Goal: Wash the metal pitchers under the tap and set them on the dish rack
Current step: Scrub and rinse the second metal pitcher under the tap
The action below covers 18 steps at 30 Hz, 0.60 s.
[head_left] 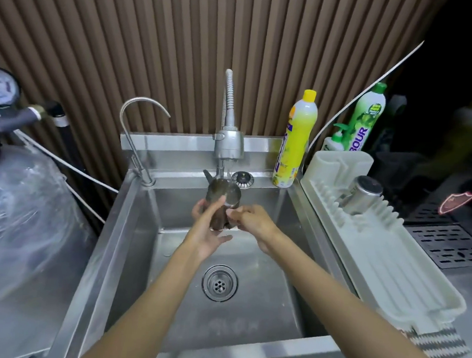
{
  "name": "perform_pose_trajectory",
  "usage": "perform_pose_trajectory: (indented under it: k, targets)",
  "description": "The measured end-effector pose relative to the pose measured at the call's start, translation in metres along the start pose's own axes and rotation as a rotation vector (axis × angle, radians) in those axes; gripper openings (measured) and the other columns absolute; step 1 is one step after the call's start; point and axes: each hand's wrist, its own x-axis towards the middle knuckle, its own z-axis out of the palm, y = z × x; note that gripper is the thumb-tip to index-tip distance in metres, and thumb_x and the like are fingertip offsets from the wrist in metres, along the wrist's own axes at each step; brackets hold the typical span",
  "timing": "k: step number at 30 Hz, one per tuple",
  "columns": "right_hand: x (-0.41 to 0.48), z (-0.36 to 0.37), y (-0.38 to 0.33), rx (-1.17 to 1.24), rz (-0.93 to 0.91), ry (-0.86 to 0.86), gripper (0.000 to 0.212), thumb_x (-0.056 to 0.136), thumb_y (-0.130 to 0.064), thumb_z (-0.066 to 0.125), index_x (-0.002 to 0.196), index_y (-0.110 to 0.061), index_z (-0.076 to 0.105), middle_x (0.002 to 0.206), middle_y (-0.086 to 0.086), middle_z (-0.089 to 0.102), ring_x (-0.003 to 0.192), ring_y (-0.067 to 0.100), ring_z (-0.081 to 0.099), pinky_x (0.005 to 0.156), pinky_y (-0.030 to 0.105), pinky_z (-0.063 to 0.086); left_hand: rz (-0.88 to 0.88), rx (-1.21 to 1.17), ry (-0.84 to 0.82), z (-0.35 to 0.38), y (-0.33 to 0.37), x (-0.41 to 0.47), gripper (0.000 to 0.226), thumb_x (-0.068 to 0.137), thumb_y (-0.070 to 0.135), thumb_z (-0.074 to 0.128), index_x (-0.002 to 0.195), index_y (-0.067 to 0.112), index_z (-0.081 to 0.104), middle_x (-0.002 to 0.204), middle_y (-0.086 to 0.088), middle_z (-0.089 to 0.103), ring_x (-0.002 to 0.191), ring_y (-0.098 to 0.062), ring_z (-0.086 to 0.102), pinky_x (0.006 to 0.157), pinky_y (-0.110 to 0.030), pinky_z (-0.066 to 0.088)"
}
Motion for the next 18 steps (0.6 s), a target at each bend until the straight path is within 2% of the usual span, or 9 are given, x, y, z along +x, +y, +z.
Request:
perform_pose_trajectory:
  k: [1, 3, 5, 7, 9, 11, 14, 18]
  targets:
    - [0.001, -0.004, 0.003, 0.028, -0.028, 0.010, 0.031, 0.089, -0.011, 0.059, 0.059, -0.014, 0.051, 0.068, 0.003, 0.058, 0.068, 0.013, 0.053, 0.072, 0.021, 0.042, 0.007, 0.117, -0.003, -0.001, 0.004, -0.003, 0.055, 0.080, 0.035, 0.068, 0.122, 0.034, 0.033, 0.122, -0.002, 0.054, 0.105, -0.022, 0.052, 0.102, -0.056, 0.031]
    - [0.006, -0.017, 0.004, 0.083, -0.091, 0.023, 0.030, 0.090, -0.007, 0.056, 0.062, -0.014, 0.050, 0.071, 0.003, 0.059, 0.072, 0.012, 0.055, 0.078, 0.022, 0.043, 0.058, 0.317, -0.002, -0.002, 0.014, -0.003, 0.048, 0.082, 0.040, 0.064, 0.120, 0.031, 0.035, 0.128, 0.002, 0.046, 0.111, -0.016, 0.041, 0.109, -0.050, 0.021]
    - [0.009, -0.028, 0.004, 0.022, -0.157, 0.023, 0.021, 0.090, -0.007, 0.056, 0.069, -0.010, 0.056, 0.073, 0.000, 0.063, 0.074, 0.010, 0.056, 0.082, 0.023, 0.043, 0.090, 0.430, 0.005, 0.000, 0.026, -0.003, 0.050, 0.089, 0.040, 0.054, 0.131, 0.023, 0.035, 0.138, 0.003, 0.038, 0.123, -0.012, 0.033, 0.112, -0.045, 0.016]
    - [0.014, -0.033, 0.003, -0.062, -0.199, 0.017, 0.017, 0.089, -0.009, 0.058, 0.072, -0.009, 0.063, 0.073, -0.003, 0.065, 0.074, 0.008, 0.057, 0.084, 0.025, 0.043, 0.097, 0.453, -0.034, 0.006, 0.038, -0.003, 0.049, 0.094, 0.039, 0.046, 0.138, 0.019, 0.036, 0.141, 0.003, 0.040, 0.132, -0.013, 0.032, 0.112, -0.041, 0.019]
    - [0.015, -0.035, 0.002, -0.124, -0.210, 0.009, 0.024, 0.088, -0.012, 0.059, 0.065, -0.018, 0.063, 0.074, -0.004, 0.067, 0.076, 0.010, 0.060, 0.085, 0.028, 0.044, 0.098, 0.456, -0.050, 0.010, 0.042, -0.005, 0.045, 0.096, 0.037, 0.042, 0.136, 0.017, 0.041, 0.137, 0.002, 0.047, 0.129, -0.013, 0.040, 0.111, -0.040, 0.025]
    - [0.016, -0.034, 0.001, -0.188, -0.261, 0.011, 0.029, 0.087, -0.015, 0.060, 0.060, -0.024, 0.061, 0.076, -0.002, 0.070, 0.082, 0.017, 0.064, 0.086, 0.030, 0.047, 0.126, 0.485, -0.021, 0.009, 0.039, -0.009, 0.045, 0.097, 0.033, 0.041, 0.140, 0.019, 0.037, 0.139, 0.003, 0.047, 0.130, -0.014, 0.040, 0.114, -0.044, 0.024]
    - [0.017, -0.032, 0.003, -0.282, -0.329, 0.008, 0.020, 0.088, -0.016, 0.060, 0.068, -0.019, 0.062, 0.081, 0.002, 0.073, 0.080, 0.015, 0.065, 0.082, 0.025, 0.048, 0.172, 0.476, 0.004, 0.008, 0.035, -0.017, 0.039, 0.099, 0.029, 0.038, 0.138, 0.025, 0.038, 0.130, 0.005, 0.049, 0.116, -0.011, 0.043, 0.111, -0.042, 0.025]
    - [0.028, -0.032, 0.009, -0.129, -0.288, -0.034, 0.017, 0.090, -0.009, 0.055, 0.075, -0.014, 0.062, 0.075, -0.002, 0.067, 0.074, 0.008, 0.059, 0.074, 0.020, 0.044, 0.274, 0.667, 0.024, 0.007, 0.034, -0.020, 0.043, 0.097, 0.031, 0.042, 0.140, 0.030, 0.035, 0.126, 0.006, 0.049, 0.118, -0.010, 0.043, 0.097, -0.031, 0.034]
